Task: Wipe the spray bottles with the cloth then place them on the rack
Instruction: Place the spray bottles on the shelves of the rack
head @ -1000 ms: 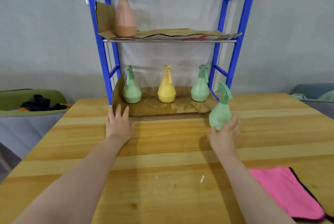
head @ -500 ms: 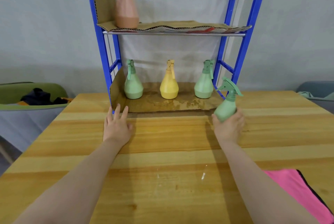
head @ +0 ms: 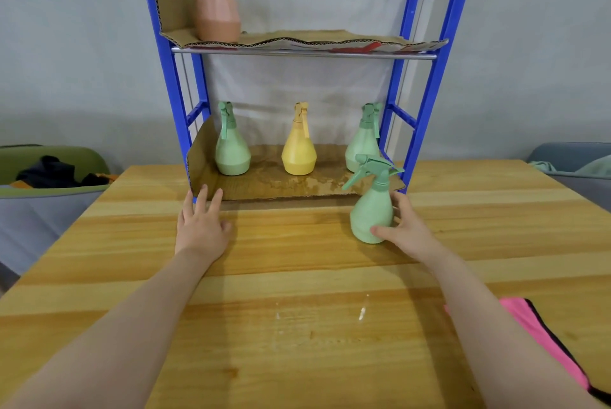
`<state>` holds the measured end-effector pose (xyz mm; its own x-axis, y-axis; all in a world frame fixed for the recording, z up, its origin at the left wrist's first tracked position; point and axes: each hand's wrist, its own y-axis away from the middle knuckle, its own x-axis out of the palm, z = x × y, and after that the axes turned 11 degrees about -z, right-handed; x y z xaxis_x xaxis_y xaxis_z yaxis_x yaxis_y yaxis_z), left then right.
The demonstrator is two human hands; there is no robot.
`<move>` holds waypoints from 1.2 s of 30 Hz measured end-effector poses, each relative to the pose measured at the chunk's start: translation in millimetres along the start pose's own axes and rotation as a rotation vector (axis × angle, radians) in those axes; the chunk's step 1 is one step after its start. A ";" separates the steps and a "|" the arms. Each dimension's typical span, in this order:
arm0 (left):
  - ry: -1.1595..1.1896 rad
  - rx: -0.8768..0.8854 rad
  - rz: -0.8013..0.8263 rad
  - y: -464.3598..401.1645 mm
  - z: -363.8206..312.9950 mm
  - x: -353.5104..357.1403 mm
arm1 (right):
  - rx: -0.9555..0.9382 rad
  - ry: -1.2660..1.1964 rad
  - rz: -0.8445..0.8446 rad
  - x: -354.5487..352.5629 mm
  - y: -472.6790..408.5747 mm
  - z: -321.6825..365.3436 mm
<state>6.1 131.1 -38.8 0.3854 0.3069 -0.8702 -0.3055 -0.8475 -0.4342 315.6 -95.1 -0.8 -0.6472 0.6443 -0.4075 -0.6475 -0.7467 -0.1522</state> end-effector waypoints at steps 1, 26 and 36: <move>0.003 -0.001 0.001 0.1 0.3 0.1 | 0.000 -0.003 0.049 -2.2 -0.1 -0.4; 0.009 -0.005 -0.047 0.8 -1.5 -5.6 | -0.032 0.177 -0.355 78.9 26.9 14.4; 0.027 0.053 -0.235 -35.2 -3.9 -49.4 | -0.122 0.133 -0.353 58.3 10.4 53.7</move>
<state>1.2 144.1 20.5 0.4744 0.4808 -0.7375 -0.2497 -0.7298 -0.6364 249.5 -56.4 22.2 -0.3301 0.8441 -0.4224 -0.7631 -0.5021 -0.4069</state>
